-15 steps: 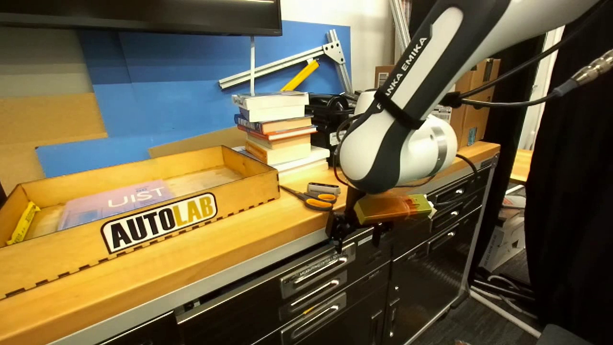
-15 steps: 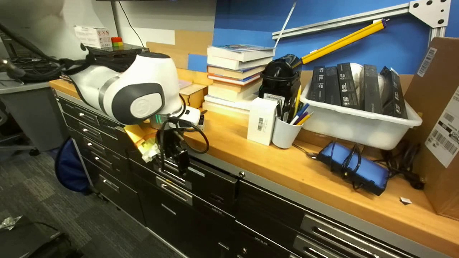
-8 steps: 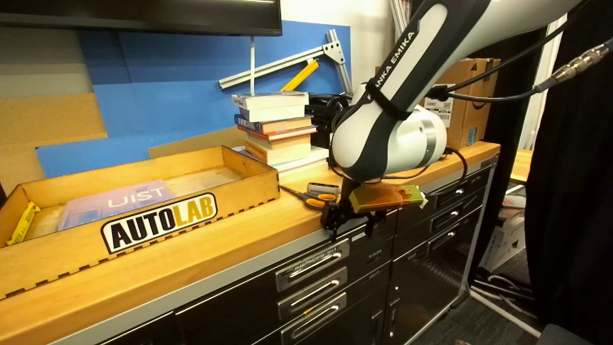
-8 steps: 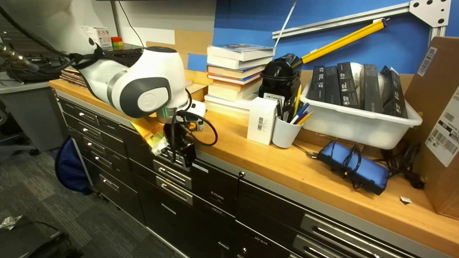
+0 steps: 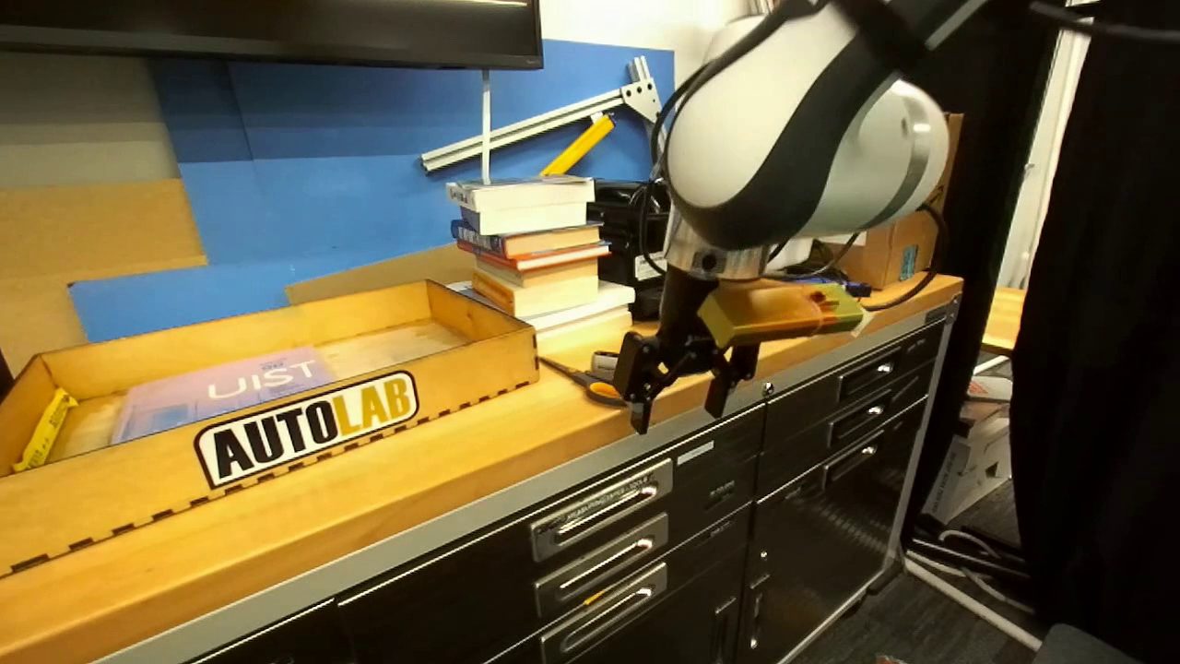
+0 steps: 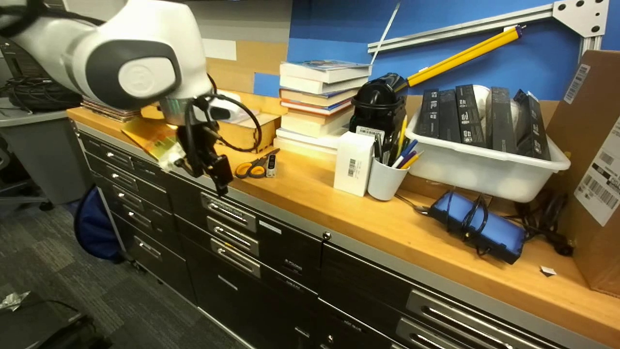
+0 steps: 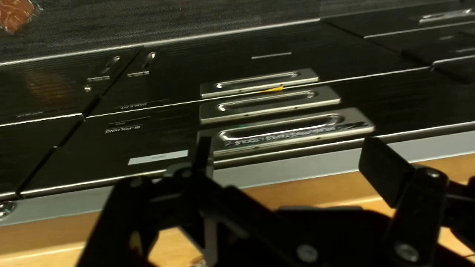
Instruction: Pick up the blue object from the counter and put it in the open drawer and close it
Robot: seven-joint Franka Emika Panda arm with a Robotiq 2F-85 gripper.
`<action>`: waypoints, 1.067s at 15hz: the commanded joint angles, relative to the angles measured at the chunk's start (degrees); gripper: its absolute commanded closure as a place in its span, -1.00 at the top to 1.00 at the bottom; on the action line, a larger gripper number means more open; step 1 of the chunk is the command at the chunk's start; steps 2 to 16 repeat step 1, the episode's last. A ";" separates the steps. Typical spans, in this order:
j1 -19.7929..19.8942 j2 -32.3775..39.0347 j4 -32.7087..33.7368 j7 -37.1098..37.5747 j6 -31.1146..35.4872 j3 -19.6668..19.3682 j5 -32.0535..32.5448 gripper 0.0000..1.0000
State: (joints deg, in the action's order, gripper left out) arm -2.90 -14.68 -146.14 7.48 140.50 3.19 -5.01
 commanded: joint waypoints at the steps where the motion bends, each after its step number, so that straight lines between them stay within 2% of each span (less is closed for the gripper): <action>1: -0.33 -1.99 0.01 0.23 -1.78 0.43 -0.08 1.00; 16: -0.33 -1.99 0.01 0.23 -1.78 0.43 -0.08 1.00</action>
